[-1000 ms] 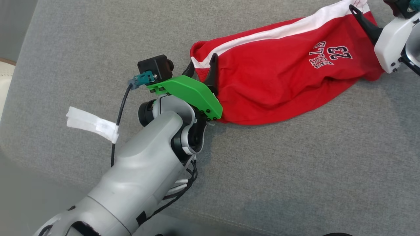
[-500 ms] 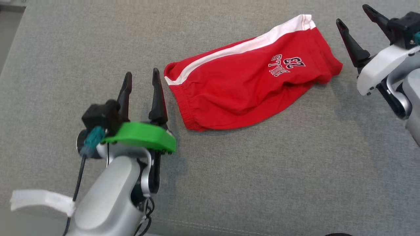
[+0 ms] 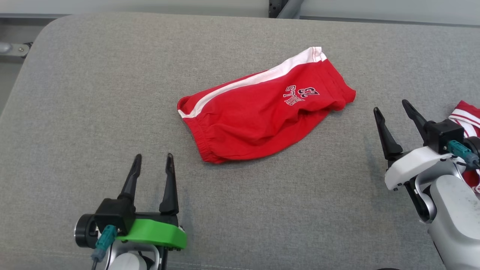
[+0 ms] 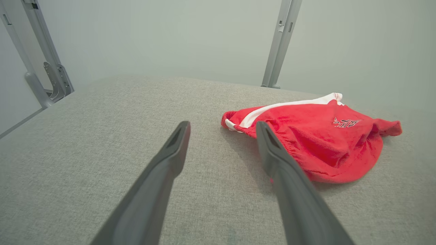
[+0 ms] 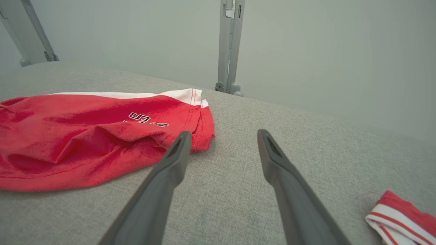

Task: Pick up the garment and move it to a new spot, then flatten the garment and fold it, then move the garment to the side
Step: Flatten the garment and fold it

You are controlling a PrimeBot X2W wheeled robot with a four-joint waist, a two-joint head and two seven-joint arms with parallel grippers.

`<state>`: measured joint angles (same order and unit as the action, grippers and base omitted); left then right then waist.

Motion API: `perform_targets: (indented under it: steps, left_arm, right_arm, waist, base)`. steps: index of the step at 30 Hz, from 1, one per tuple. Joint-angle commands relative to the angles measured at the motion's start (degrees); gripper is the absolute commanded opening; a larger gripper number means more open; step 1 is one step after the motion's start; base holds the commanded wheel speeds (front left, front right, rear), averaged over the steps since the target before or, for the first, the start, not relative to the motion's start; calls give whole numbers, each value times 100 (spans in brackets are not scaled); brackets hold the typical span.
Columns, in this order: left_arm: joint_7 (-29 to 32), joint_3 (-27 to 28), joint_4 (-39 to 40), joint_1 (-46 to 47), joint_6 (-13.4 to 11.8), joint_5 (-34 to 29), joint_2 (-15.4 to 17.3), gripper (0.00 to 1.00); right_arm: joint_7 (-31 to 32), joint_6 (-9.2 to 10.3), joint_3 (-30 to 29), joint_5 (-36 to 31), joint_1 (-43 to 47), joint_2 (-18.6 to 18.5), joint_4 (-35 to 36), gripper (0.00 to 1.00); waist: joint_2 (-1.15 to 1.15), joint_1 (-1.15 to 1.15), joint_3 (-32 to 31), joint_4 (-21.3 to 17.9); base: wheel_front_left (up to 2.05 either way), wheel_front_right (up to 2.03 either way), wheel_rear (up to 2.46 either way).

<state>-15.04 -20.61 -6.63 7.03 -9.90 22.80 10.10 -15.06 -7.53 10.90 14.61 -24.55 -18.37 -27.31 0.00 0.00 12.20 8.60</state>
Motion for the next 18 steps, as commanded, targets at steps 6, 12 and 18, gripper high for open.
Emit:
perform_targets:
  steps: [6,12,18]
  left_arm:
    - [-14,221,108,-90,597,-564,-478,100]
    - [-15,142,-7,40,844,-781,-687,100]
    - [-15,7,-44,62,854,-748,-722,100]
  right_arm:
    - [594,10,-40,527,-773,-264,-780,100]
    - [1492,9,-176,1021,-1726,-485,-1696,100]
    - [1909,8,-150,1210,-2195,-521,-2409,100]
  waist:
    - [0,0,232,575]
    - [0,0,617,1121]
    - [0,0,701,1438]
  base:
    - [0,0,0]
    - [0,0,0]
    - [0,0,0]
